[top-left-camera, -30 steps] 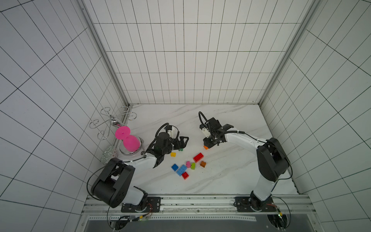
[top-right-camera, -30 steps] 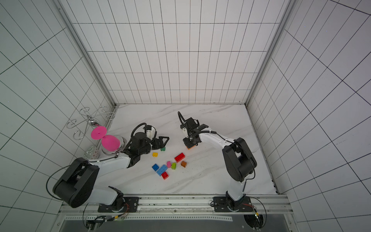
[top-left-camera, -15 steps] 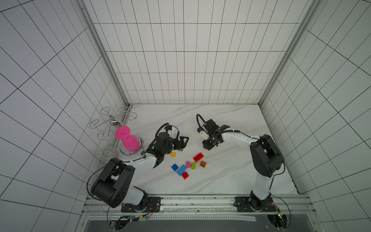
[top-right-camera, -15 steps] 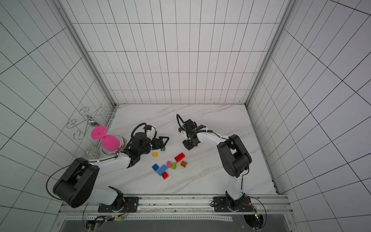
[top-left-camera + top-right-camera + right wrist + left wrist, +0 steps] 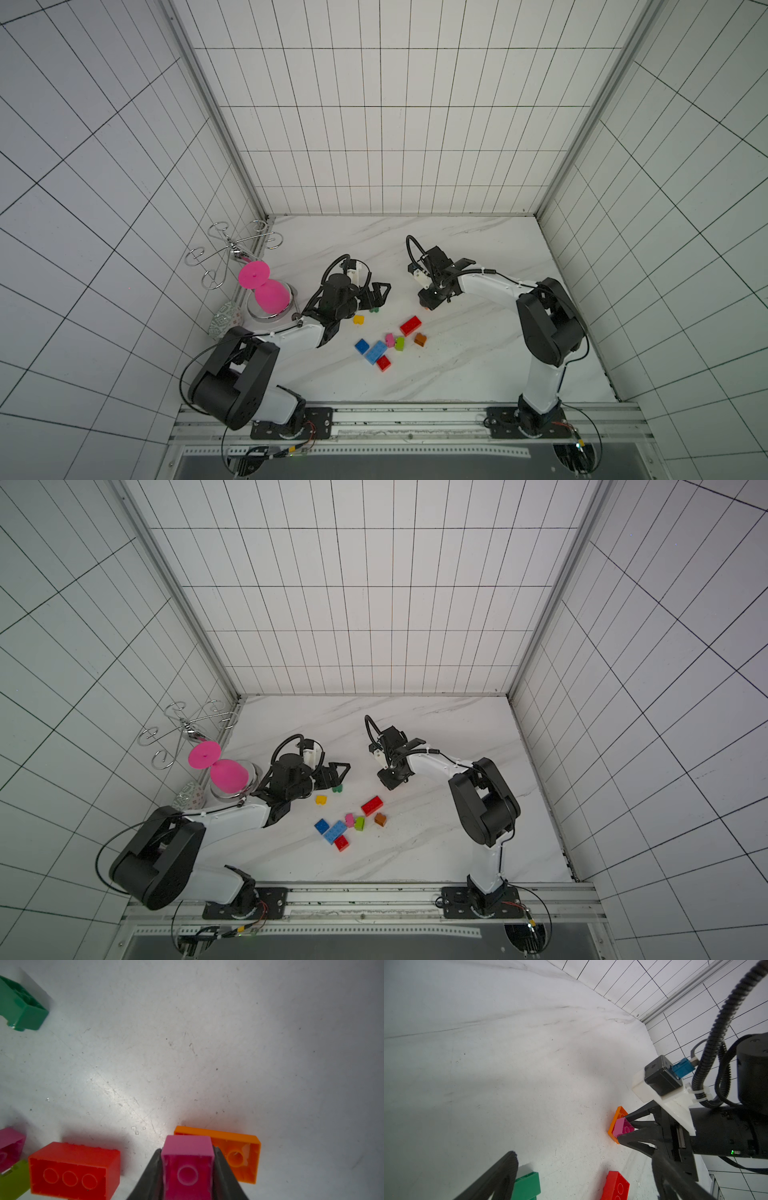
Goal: Assemble the letter p with lego
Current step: Assemble the lego brick with the lego brick.
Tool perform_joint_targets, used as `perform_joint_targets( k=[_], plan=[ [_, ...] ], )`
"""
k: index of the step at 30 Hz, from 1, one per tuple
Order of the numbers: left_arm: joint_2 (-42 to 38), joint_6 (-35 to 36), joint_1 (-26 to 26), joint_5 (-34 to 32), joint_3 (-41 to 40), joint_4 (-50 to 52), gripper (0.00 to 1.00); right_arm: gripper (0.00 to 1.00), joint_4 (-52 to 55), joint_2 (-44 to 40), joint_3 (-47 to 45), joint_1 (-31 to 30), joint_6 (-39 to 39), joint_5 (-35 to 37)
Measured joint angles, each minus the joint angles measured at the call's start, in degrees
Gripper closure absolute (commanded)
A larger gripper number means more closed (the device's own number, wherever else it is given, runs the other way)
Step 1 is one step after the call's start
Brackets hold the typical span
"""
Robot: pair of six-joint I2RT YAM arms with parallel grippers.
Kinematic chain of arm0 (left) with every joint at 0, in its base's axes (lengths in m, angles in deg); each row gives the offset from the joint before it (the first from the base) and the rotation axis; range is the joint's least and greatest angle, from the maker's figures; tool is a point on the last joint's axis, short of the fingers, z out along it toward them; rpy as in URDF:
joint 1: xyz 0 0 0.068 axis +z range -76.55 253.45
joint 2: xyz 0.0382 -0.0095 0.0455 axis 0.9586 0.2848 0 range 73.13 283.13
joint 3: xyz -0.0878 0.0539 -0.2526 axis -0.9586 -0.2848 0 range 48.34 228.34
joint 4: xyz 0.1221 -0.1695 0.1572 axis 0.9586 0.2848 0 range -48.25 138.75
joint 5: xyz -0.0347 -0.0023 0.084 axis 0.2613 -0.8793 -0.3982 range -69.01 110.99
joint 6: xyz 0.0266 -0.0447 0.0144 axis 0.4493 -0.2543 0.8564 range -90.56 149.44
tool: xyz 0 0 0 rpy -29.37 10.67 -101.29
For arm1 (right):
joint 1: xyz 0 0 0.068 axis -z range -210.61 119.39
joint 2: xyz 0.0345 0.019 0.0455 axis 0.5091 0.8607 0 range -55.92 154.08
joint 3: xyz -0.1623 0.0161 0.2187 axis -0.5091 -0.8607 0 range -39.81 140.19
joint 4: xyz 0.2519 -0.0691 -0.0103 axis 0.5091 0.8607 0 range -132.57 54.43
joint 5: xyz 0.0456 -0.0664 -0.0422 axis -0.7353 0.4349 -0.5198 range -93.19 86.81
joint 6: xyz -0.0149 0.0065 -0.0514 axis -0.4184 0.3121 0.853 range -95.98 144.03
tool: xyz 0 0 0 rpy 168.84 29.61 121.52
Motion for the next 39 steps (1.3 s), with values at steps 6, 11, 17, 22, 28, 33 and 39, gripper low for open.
perform_joint_targets(
  k=[6, 11, 17, 22, 28, 33, 39],
  plan=[
    [0.0, 0.0, -0.1, -0.1, 0.0, 0.0, 0.03, 0.93, 0.0, -0.1, -0.1, 0.7, 1.1, -0.8],
    [0.0, 0.0, -0.1, -0.1, 0.0, 0.0, 0.03, 0.93, 0.1, -0.1, -0.1, 0.7, 1.6, -0.9],
    [0.0, 0.1, -0.3, -0.2, 0.0, 0.0, 0.03, 0.92, 0.1, -0.1, -0.1, 0.8, 1.7, -0.9],
    [0.0, 0.2, -0.4, -0.2, 0.0, 0.0, 0.03, 0.93, 0.1, -0.1, -0.1, 0.8, 1.0, -0.5],
    [0.0, 0.3, -0.5, -0.2, 0.0, 0.0, 0.03, 0.92, 0.0, -0.2, -0.8, 0.8, -1.4, 0.2],
    [0.0, 0.3, -0.7, -0.2, 0.0, 0.0, 0.03, 0.92, -0.2, -0.3, -1.0, 0.3, -3.0, 0.4],
    [0.0, 0.4, -0.8, -0.4, 0.0, 0.0, 0.03, 0.91, -0.5, -0.3, -1.0, -0.8, -5.0, 0.9]
  ],
)
